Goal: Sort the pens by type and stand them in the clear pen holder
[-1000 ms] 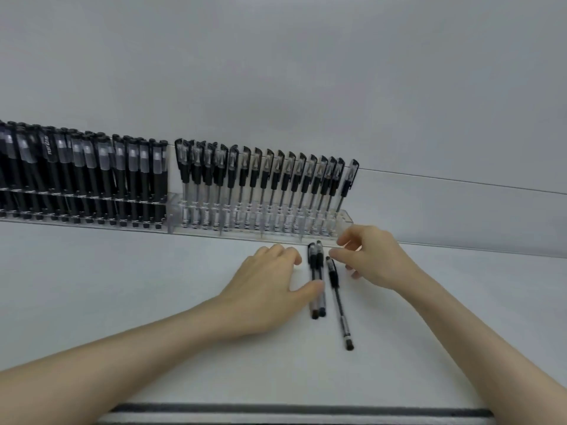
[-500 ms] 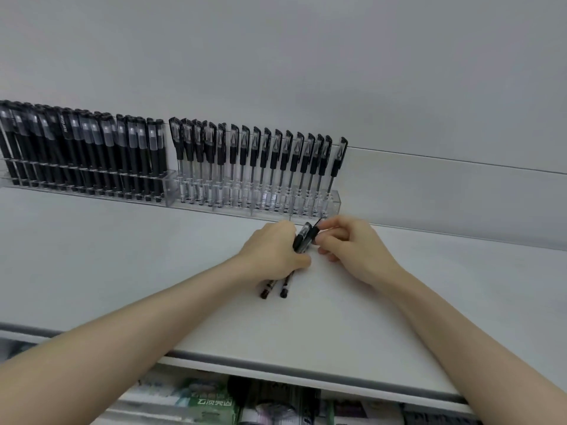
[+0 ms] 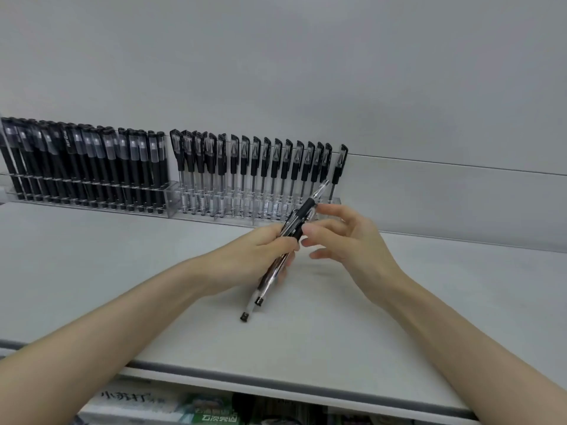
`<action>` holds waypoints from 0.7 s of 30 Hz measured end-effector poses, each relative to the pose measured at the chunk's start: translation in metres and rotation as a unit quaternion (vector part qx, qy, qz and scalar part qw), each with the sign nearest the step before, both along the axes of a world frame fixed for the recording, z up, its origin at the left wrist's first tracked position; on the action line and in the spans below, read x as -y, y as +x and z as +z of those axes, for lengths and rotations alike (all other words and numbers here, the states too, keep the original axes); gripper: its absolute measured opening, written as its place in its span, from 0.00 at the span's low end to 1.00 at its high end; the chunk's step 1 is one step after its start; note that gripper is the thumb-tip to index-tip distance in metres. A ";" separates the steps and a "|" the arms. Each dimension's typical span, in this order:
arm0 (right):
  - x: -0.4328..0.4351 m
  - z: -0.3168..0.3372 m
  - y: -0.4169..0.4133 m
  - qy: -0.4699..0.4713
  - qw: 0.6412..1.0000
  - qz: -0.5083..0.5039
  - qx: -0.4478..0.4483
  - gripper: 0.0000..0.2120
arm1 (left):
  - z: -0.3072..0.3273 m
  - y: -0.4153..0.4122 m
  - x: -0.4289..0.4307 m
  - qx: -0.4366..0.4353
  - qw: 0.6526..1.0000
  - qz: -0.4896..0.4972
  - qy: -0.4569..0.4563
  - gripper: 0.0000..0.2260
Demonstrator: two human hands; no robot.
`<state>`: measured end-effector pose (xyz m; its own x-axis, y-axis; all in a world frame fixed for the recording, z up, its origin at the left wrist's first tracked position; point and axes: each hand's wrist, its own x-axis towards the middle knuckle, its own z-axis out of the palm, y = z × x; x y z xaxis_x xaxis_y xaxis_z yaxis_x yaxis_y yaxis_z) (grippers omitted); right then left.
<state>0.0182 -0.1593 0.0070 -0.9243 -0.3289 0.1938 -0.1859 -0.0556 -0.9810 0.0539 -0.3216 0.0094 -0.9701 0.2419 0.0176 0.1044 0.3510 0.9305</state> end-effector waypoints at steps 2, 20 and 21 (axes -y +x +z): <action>0.007 0.003 0.000 -0.012 1.000 -0.011 -0.010 0.21 | 0.001 0.003 0.005 -0.009 0.999 -0.012 0.028 0.07; 0.117 0.048 -0.049 0.057 0.946 -0.178 -0.264 0.18 | 0.009 -0.047 0.137 -0.092 0.985 0.134 0.058 0.11; 0.122 0.049 -0.051 0.063 0.940 -0.191 -0.277 0.17 | 0.007 -0.048 0.140 -0.096 0.986 0.125 0.062 0.10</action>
